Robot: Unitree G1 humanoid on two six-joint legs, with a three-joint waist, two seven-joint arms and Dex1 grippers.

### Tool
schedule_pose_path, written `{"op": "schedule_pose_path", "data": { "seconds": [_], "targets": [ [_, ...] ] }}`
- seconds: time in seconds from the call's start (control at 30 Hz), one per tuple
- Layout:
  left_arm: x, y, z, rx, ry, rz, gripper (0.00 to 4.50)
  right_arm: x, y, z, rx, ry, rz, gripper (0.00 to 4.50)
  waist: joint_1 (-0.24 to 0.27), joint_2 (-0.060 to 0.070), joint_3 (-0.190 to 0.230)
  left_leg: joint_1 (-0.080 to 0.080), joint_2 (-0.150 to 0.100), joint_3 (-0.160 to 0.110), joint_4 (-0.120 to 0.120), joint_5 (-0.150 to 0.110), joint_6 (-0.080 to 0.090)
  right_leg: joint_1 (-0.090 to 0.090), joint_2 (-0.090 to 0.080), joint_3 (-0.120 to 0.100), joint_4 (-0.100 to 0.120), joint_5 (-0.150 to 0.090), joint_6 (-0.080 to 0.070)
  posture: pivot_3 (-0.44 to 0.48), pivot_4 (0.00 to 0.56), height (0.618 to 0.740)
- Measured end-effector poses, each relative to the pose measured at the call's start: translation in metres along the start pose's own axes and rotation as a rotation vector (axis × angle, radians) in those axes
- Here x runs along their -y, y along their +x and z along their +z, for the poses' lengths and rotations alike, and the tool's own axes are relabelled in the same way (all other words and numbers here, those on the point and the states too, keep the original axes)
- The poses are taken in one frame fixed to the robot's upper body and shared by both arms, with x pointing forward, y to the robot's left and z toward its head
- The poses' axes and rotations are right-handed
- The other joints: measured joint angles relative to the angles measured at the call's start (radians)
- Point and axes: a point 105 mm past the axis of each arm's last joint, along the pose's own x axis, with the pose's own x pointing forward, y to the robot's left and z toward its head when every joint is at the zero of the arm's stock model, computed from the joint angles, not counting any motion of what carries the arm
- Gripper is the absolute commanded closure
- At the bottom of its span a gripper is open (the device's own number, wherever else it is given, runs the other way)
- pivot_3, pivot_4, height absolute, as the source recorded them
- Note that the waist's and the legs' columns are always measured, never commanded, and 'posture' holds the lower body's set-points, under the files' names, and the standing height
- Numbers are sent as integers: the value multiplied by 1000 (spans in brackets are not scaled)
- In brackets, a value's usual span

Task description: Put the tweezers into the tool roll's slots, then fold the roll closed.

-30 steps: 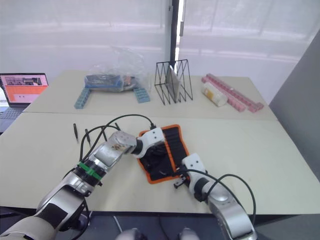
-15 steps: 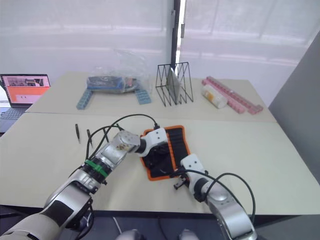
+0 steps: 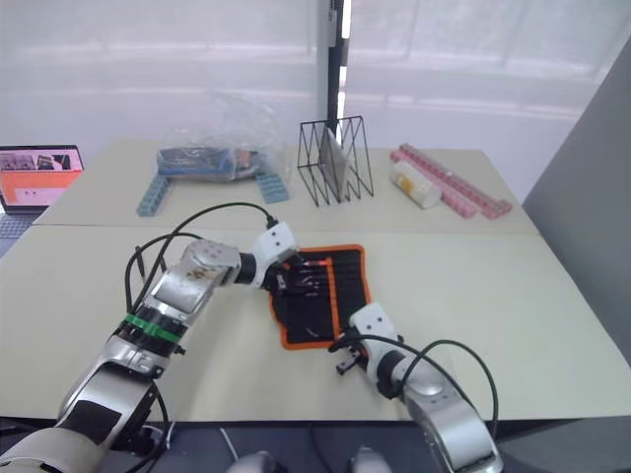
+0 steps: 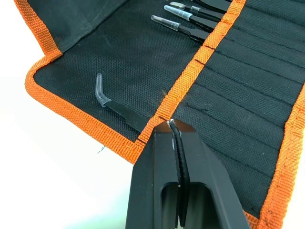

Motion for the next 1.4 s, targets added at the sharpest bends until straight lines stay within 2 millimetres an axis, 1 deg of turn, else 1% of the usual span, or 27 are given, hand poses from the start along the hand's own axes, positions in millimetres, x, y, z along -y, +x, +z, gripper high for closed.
{"op": "schedule_pose_path", "data": {
  "seconds": [0.1, 0.13, 0.2, 0.27, 0.33, 0.43, 0.47, 0.5, 0.57, 0.63, 0.67, 0.77, 0.8, 0.87, 1.0, 1.13, 1.2, 1.3, 1.4],
  "targets": [
    [1, -19, 9, 68, -34, 4, 355, -1, 1, 0, -1, -3, 4, 4500, -3, 0, 0, 1, 0, 0, 0, 0, 0, 0, 0, 0, 0, 0, 0, 0, 150, 737],
    [0, -30, 9, 95, -68, 24, 355, -1, 2, 1, -1, -4, 9, 4500, -6, 0, 0, 2, 0, 0, -1, 0, 0, 0, 0, 1, 0, 0, 0, 0, 150, 737],
    [-4, -47, 4, 127, -122, 67, 355, -1, 3, 1, -2, -6, 13, 4500, -6, 0, 0, 2, 1, 0, -2, 0, 0, 1, 0, 1, 0, 0, 0, 0, 150, 737],
    [-9, -69, -7, 145, -168, 147, 355, 0, 4, 1, -4, -7, 17, 4500, -7, 0, 0, 3, 1, 0, -3, 0, 0, 1, -1, 1, 1, 0, -1, 0, 150, 737],
    [-12, -92, -27, 132, -214, 251, 355, 0, 4, 1, -5, -8, 20, 4500, -7, 0, 0, 4, 1, 0, -3, 0, 0, 1, -2, 1, 1, 0, -1, 0, 150, 737],
    [-10, -124, -67, 71, -280, 408, 355, 2, 4, 1, -9, -10, 19, 4500, -4, 0, 0, 5, 1, 0, -4, 0, -1, 1, -7, 0, 1, 0, -1, 0, 150, 737],
    [-8, -134, -79, 55, -308, 467, 170, 3, 4, 1, -11, -13, 22, 4500, -3, 0, 0, 5, 1, 0, -4, 0, -1, 1, -8, 0, 1, 0, -1, 0, 150, 737],
    [-4, -145, -94, 34, -345, 538, 170, 4, 4, 1, -13, -17, 26, 4500, -2, 0, 0, 6, 1, 0, -4, 0, -1, 2, -10, 0, 0, 0, -1, 0, 150, 737],
    [5, -161, -115, 5, -404, 650, 170, 6, 4, 1, -16, -24, 30, 4500, -1, -2, 0, 6, 2, -1, -4, -1, -3, 2, -13, 0, 0, 0, -2, 0, 150, 737],
    [17, -173, -130, -11, -451, 738, 170, 7, 5, 2, -18, -30, 40, 4500, 0, -2, 0, 6, 2, -3, -5, -1, -4, 1, -18, -1, 0, 0, -3, 0, 150, 737],
    [26, -180, -136, -21, -470, 782, 170, 7, 6, 1, -24, -34, 49, 4500, -1, -2, 0, 7, 2, -3, -6, -1, -5, 1, -19, -1, -1, 0, -4, 0, 150, 737],
    [64, -192, -158, -47, -584, 910, 170, 7, 7, 3, -26, -47, 76, 4500, -4, -3, -1, 8, 2, -2, -9, -5, -11, 1, -22, -2, -2, 0, -5, 0, 150, 737],
    [72, -193, -162, -51, -615, 935, 170, 8, 7, 2, -29, -54, 79, 4500, -2, -3, -1, 8, 2, -2, -9, -5, -11, 1, -22, -3, -2, -1, -6, 0, 150, 737],
    [82, -201, -159, -36, -635, 1032, 170, 10, 8, 2, -34, -64, 93, 4500, 0, -4, -1, 10, 3, -3, -9, -6, -14, 1, -23, -4, -2, -1, -7, 0, 150, 737],
    [99, -207, -159, -37, -689, 1158, 170, 10, 9, 2, -35, -69, 115, 4500, -1, -3, -1, 8, 3, -1, -11, -6, -14, 3, -23, -5, -11, -2, -8, 0, 150, 737],
    [103, -208, -156, -6, -741, 1259, 170, 9, 8, 5, -21, -60, 138, 4500, -11, -4, -4, 8, 3, 5, -11, -6, -3, 2, -24, -5, -14, -1, -6, 0, 150, 737],
    [103, -207, -156, -7, -748, 1277, 170, 9, 7, 5, -18, -56, 146, 4500, -15, -5, -4, 8, 3, 6, -11, -9, -2, 2, -25, -5, -14, -1, -6, 0, 150, 737],
    [95, -208, -155, 9, -739, 1301, 170, 9, 7, 5, -18, -55, 154, 4500, -14, -5, -4, 8, 3, 6, -11, -10, -2, 1, -25, -7, -14, 0, -6, 0, 150, 737],
    [85, -209, -158, 13, -737, 1316, 170, 8, 6, 6, -16, -53, 155, 4500, -9, -5, -4, 10, 4, 5, -11, -10, -3, 1, -24, -7, -12, -1, -6, 0, 150, 737]
  ]
}}
